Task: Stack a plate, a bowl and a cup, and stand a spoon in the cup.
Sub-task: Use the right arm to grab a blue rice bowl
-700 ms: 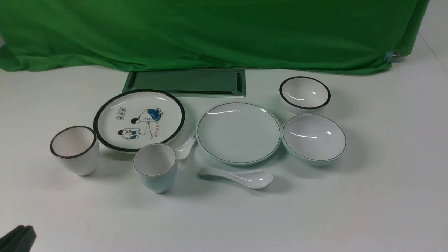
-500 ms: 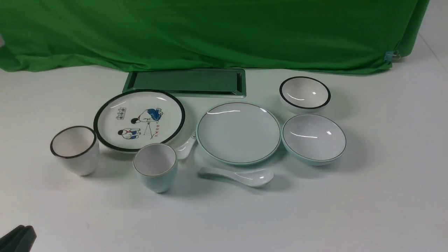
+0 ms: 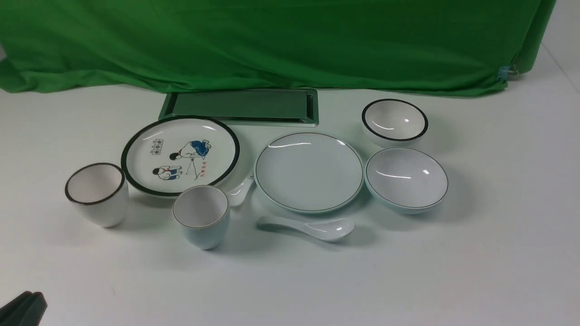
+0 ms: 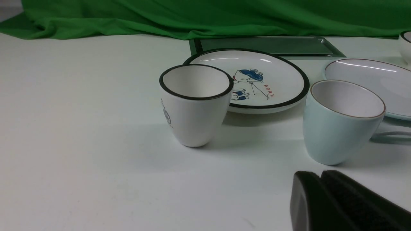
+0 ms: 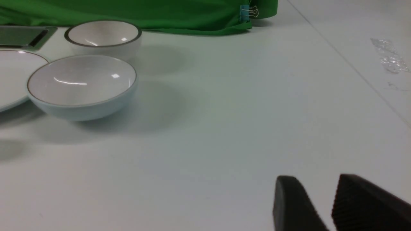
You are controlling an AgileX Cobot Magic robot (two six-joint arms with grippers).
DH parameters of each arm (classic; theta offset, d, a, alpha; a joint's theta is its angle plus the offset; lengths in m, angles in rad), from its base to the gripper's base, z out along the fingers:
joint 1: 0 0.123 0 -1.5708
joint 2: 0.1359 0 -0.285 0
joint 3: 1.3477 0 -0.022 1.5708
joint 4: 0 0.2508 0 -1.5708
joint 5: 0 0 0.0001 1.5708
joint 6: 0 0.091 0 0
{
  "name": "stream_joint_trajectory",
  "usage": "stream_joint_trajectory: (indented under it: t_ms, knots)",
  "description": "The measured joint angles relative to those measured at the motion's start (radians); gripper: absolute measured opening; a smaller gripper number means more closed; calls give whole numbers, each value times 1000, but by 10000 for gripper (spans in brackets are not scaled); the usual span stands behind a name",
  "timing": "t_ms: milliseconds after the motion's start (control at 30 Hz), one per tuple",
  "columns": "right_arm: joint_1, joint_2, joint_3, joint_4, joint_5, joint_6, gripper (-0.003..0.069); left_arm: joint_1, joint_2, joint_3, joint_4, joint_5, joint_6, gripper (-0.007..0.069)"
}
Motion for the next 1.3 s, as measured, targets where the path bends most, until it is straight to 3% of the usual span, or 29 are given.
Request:
stream_joint_trajectory:
  t_ms: [300, 533, 633, 733, 900, 1000, 1067, 1167, 1267, 1300]
  knots:
    - [0, 0, 0, 0, -1, 0, 242, 0, 0, 0, 0, -5, 10, -8]
    - [0, 0, 0, 0, -55, -7, 242, 0, 0, 0, 31, -123, 27, -8]
    - [0, 0, 0, 0, -167, -7, 242, 0, 0, 0, 55, -230, 31, -8]
    - [0, 0, 0, 0, -404, -1, 242, 0, 0, 0, 64, -382, 34, -8]
    - [0, 0, 0, 0, -696, 107, 242, 0, 0, 0, 71, -570, 34, -8]
    - [0, 0, 0, 0, -786, 131, 242, 0, 0, 0, 72, -661, 28, -8]
    - [0, 1, 0, 0, -849, 145, 238, 0, 0, 0, 72, -778, -37, -8]
    - [0, 18, -7, -5, -872, 139, 202, 0, 1, 0, 73, -895, -135, -8]
    - [0, 67, -77, -5, -804, 96, 108, 0, 43, -43, 83, -904, -204, -8]
    - [0, 124, -152, -5, -742, 54, 48, 0, 103, -110, 112, -856, -224, -8]
